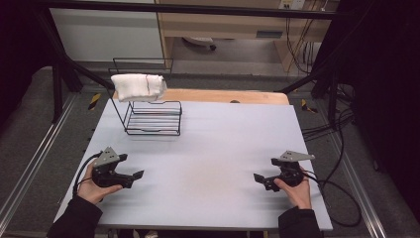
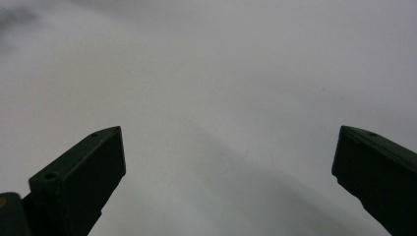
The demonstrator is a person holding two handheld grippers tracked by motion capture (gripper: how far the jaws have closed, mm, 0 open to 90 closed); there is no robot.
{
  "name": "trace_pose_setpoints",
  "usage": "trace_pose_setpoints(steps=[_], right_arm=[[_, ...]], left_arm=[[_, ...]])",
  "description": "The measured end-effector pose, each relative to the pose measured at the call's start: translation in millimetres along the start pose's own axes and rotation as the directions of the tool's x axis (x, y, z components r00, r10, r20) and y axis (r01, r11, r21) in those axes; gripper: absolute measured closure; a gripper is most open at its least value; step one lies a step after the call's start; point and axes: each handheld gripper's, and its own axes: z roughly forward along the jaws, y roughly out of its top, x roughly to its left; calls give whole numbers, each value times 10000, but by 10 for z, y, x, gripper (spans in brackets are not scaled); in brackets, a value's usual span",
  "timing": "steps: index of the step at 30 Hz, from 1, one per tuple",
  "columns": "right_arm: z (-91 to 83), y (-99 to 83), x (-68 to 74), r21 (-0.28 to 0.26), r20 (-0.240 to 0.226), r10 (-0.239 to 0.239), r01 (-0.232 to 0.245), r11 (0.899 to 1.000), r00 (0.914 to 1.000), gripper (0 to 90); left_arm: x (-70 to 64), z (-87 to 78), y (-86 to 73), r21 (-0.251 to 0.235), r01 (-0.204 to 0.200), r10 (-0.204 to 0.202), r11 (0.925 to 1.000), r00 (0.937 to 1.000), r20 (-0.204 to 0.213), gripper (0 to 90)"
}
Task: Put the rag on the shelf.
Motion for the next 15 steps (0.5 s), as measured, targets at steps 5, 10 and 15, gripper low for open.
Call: trace_pose_setpoints(steps=[5,10,15], right_arm=[[-74,-101,-18,-174,-43,208,-208,9996,9998,3],[-99,-141,-5,-179,-58,128,-129,9998,9999,3],[-104,-154,-12,-236,-15,156,-156,9996,9999,3]], left_arm=[[-30,21,-42,92,-86,86,9999,9999,58,80],[-36,23,-66,107,-46,45,9999,9999,104,80],[-50,20,-81,188,-120,118,9998,9999,91,80]])
